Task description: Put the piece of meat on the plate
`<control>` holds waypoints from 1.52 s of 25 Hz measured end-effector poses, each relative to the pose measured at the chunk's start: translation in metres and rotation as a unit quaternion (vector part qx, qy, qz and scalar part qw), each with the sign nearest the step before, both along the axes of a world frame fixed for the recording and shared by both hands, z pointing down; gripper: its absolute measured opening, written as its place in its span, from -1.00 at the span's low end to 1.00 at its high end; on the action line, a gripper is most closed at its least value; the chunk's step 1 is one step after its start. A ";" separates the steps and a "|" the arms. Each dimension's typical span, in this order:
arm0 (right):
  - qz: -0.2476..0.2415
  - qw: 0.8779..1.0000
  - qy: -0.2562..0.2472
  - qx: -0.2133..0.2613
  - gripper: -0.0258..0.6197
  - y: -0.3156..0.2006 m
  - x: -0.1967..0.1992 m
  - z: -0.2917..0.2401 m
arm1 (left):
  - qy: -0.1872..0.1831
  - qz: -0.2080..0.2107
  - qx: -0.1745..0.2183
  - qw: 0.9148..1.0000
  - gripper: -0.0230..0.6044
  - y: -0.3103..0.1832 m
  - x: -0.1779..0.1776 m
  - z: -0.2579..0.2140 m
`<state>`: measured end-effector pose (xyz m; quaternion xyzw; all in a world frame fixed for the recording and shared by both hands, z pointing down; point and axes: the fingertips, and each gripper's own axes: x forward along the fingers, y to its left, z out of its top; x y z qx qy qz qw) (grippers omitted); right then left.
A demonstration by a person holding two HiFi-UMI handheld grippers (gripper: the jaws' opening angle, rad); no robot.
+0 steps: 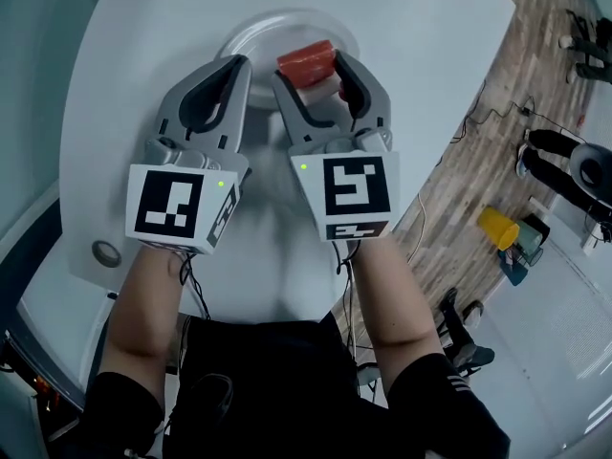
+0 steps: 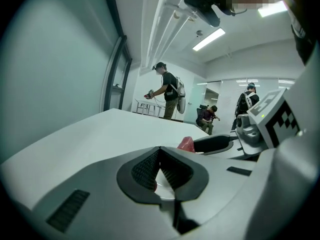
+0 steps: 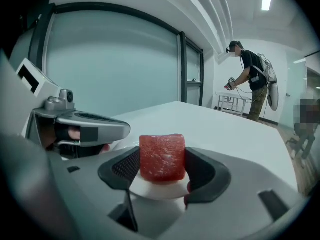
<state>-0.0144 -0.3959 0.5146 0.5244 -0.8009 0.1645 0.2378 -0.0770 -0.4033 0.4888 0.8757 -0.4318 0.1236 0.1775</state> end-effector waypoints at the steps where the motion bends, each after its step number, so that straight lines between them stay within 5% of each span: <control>1: -0.002 1.000 0.005 0.000 -0.04 0.000 -0.002 0.001 | 0.001 -0.001 -0.001 1.000 -0.92 0.000 -0.003 0.000; 14: 0.011 1.000 -0.004 0.000 -0.05 -0.005 0.004 0.002 | 0.005 0.005 0.004 1.000 -0.92 -0.004 0.003 -0.006; 20: 0.019 0.999 -0.029 0.024 -0.05 -0.002 0.013 -0.042 | -0.007 0.015 0.025 1.000 -0.92 0.004 0.016 -0.046; 22: 0.030 0.998 -0.041 0.037 -0.28 0.001 0.019 -0.063 | -0.010 0.015 0.035 0.999 -0.92 0.008 0.019 -0.064; 38: 0.049 0.986 -0.061 0.150 -0.87 0.122 0.054 -0.178 | -0.023 0.001 0.113 0.993 -0.92 0.116 0.049 -0.166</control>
